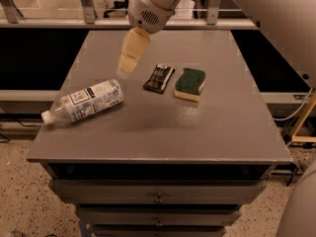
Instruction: Knock blue plastic bottle over
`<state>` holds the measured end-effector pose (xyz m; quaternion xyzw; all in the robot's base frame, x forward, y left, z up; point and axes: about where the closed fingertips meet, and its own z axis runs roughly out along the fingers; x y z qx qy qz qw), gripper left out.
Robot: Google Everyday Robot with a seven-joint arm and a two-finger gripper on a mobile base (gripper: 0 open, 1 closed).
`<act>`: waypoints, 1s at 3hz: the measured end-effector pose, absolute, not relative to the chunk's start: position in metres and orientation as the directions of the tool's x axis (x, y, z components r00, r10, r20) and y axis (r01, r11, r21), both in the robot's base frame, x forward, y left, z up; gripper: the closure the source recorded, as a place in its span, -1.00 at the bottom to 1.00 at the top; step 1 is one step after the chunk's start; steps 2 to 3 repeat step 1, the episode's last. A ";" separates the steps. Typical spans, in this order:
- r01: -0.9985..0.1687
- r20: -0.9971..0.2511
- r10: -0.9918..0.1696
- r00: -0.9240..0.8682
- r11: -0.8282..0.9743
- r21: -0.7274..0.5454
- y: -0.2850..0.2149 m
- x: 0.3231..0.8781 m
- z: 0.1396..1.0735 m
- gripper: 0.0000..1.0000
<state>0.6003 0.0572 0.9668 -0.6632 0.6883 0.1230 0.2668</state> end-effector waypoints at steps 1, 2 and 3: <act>-0.979 -0.531 -0.847 0.022 0.090 -0.185 0.057 0.600 0.967 -1.00; -0.979 -0.531 -0.847 0.022 0.090 -0.185 0.057 0.600 0.967 -1.00; -0.979 -0.531 -0.847 0.022 0.090 -0.185 0.057 0.600 0.967 -1.00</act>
Offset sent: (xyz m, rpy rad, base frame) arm 0.0000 0.0000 0.0000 0.0000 0.0000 0.0000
